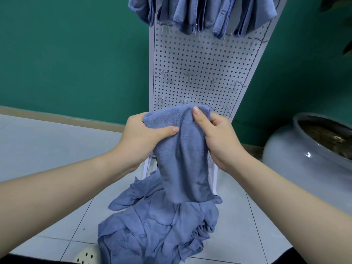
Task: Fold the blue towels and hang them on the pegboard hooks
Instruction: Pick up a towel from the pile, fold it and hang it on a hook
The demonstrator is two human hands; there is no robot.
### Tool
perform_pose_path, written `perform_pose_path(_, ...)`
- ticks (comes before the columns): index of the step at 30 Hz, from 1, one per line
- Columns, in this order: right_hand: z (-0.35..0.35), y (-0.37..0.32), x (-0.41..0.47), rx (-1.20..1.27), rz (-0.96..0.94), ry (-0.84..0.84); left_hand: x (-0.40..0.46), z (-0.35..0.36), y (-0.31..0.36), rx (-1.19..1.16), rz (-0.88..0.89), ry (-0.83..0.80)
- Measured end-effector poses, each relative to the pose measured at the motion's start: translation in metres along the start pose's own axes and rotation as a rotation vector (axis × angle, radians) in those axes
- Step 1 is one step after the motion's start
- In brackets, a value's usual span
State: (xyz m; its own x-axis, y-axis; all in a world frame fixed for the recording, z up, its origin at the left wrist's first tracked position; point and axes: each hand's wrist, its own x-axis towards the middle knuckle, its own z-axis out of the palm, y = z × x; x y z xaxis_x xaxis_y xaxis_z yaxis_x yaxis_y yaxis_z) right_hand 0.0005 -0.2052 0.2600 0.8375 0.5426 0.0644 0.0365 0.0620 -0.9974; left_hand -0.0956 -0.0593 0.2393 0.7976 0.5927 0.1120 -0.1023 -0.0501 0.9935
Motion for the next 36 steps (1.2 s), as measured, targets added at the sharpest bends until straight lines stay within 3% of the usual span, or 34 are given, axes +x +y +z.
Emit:
perform_pose_path(13,0.030,0.027,-0.009,-0.110,-0.027,0.037,0.003,0.004,-0.013,0.198,0.097,0.272)
perform_pose_path(26,0.022,0.017,-0.002,-0.258,-0.175,0.088,-0.023,0.011,-0.004,0.186,0.291,-0.024)
perform_pose_path(36,0.015,0.020,-0.004,-0.336,-0.179,0.035,-0.017,0.010,-0.005,0.141,0.266,0.010)
